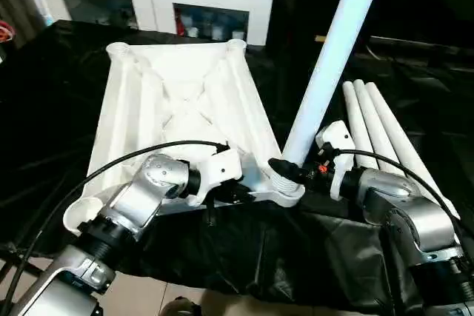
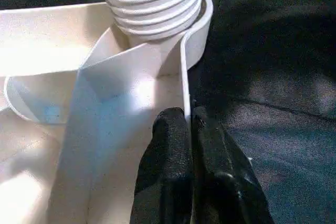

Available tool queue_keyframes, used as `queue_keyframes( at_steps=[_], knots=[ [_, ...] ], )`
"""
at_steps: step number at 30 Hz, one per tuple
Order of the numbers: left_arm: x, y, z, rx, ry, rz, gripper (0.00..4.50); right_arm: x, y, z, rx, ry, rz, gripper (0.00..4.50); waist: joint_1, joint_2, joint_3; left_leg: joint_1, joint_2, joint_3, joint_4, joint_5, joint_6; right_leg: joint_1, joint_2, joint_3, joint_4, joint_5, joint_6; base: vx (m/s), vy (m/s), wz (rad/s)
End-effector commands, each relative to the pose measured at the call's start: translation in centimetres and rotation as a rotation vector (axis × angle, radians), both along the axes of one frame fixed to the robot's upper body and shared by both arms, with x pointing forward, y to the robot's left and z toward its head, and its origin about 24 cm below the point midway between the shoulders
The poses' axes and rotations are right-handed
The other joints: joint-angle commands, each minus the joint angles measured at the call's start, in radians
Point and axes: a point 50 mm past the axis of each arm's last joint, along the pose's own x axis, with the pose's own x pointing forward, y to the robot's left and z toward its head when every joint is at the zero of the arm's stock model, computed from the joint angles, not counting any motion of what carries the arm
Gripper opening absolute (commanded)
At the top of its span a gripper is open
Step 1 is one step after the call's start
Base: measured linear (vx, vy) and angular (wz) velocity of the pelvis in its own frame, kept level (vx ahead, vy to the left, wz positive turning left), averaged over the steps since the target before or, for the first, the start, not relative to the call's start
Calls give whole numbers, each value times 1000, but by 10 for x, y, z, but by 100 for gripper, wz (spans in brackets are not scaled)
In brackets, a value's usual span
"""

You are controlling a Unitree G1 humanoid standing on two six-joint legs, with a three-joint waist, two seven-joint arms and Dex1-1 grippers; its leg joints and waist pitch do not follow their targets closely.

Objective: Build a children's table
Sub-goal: Insert table leg to table base

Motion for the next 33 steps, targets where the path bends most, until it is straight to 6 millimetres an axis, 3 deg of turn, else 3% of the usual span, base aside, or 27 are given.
queue_keyframes(
  at_steps=[1, 6, 12, 20, 33],
  knots=[
    [-5, -14, 1, -19, -3, -100, 0, -6, -3, -11, -39, 63, 11, 192, -8, -3, -64, 32, 62, -26, -89, -238, -26, 15, -52, 28, -74, -246, -198, 0, 0, 0],
    [-6, -14, 3, -26, -2, -115, 0, -7, -5, -14, -56, 66, 14, 192, -7, -3, -66, 30, 62, -26, -89, -234, -25, 17, -54, 27, -73, -240, -202, 0, 0, 0],
    [-9, -12, 5, -36, 14, -146, 0, -5, -5, -18, -73, 81, 5, 192, -8, -2, -60, 32, 63, -28, -93, -265, -34, 12, -54, 28, -79, -286, -192, 0, 0, 0],
    [-11, -11, 2, -29, 18, -134, 0, -10, -5, -24, -108, 128, 18, 192, -11, -2, -53, 31, 63, -27, -95, -263, -28, 11, -52, 29, -77, -252, -198, 0, 0, 0],
    [4, -7, 1, 10, -37, -48, 0, -18, -15, -19, -112, 125, 9, 192, -13, 11, -41, 44, 66, -39, -106, -444, -79, -5, -58, 34, -104, -455, -147, 0, 0, 0]
  ],
)
